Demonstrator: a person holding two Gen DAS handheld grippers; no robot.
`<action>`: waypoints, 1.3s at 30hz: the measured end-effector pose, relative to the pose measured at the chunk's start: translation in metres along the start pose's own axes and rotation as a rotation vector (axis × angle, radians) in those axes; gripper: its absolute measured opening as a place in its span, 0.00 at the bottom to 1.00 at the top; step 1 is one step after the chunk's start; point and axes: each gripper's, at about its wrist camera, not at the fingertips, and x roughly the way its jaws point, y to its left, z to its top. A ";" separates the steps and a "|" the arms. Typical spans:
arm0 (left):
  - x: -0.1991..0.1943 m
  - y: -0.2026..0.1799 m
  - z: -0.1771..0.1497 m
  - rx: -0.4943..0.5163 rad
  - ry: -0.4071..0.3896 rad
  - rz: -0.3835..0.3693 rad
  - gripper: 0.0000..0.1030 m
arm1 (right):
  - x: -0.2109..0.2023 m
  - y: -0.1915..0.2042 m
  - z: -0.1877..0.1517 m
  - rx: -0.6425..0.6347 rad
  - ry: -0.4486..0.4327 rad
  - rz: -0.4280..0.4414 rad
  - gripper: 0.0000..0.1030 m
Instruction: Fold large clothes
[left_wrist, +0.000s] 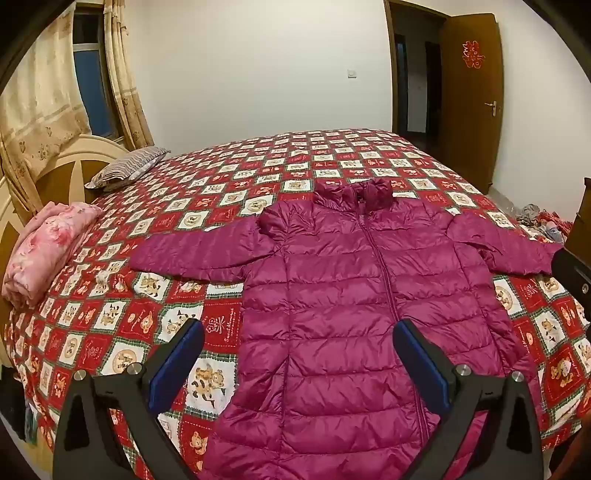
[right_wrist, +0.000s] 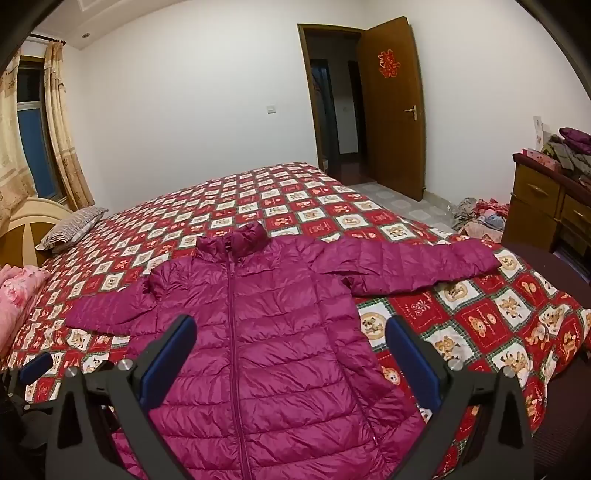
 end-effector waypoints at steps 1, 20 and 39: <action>0.001 0.000 0.000 -0.003 0.003 -0.010 0.99 | 0.000 0.000 0.000 -0.001 -0.003 0.000 1.00; 0.005 0.009 -0.002 -0.036 0.011 -0.028 0.99 | 0.003 -0.003 -0.003 0.005 0.008 -0.008 1.00; 0.004 0.011 -0.002 -0.037 0.003 -0.026 0.99 | 0.003 -0.002 -0.002 -0.004 0.008 -0.005 1.00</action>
